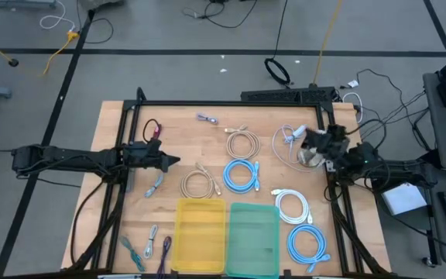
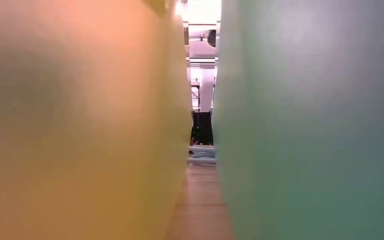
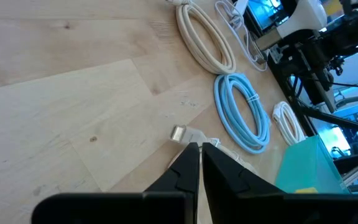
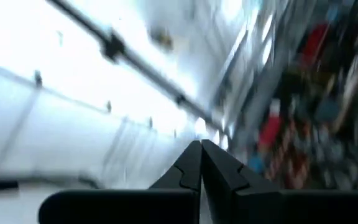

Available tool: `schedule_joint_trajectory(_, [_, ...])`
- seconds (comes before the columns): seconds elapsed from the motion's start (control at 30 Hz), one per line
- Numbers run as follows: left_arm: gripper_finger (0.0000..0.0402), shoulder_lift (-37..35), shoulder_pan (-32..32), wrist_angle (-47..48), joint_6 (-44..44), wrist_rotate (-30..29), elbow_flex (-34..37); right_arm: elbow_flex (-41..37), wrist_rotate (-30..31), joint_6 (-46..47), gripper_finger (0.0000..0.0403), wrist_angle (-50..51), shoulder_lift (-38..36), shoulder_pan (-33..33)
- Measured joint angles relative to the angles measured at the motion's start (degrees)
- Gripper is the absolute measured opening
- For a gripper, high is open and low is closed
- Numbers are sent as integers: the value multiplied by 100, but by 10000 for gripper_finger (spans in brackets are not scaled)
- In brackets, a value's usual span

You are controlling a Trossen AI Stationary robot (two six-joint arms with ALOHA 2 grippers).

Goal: Pick & Place USB Port
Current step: Put the small gray charger cable into the green bin

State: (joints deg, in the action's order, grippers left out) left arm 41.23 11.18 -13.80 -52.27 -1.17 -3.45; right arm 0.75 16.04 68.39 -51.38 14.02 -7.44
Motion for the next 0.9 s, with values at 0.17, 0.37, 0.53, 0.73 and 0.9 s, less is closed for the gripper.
schedule_joint_trajectory(0.17, [21, 0, -2, 0, 0, 2, -1, 0, 1051, 335, 4, -556, 0, -1])
schedule_joint_trajectory(0.37, [21, -1, -2, 1, 0, -4, -1, 0, 1115, 95, 4, -1139, 0, -2])
schedule_joint_trajectory(0.53, [21, 0, -2, -211, -332, -867, 0, 0, 1120, -396, 4, -1260, 0, -2])
schedule_joint_trajectory(0.73, [21, 0, 95, -1492, -2591, -2908, 3, 0, 1328, -1044, 4, -1267, 2, -2])
schedule_joint_trajectory(0.9, [21, -11, 390, -2655, -2369, -3075, 3, 0, 1974, -1715, 4, -1370, 2, -4])
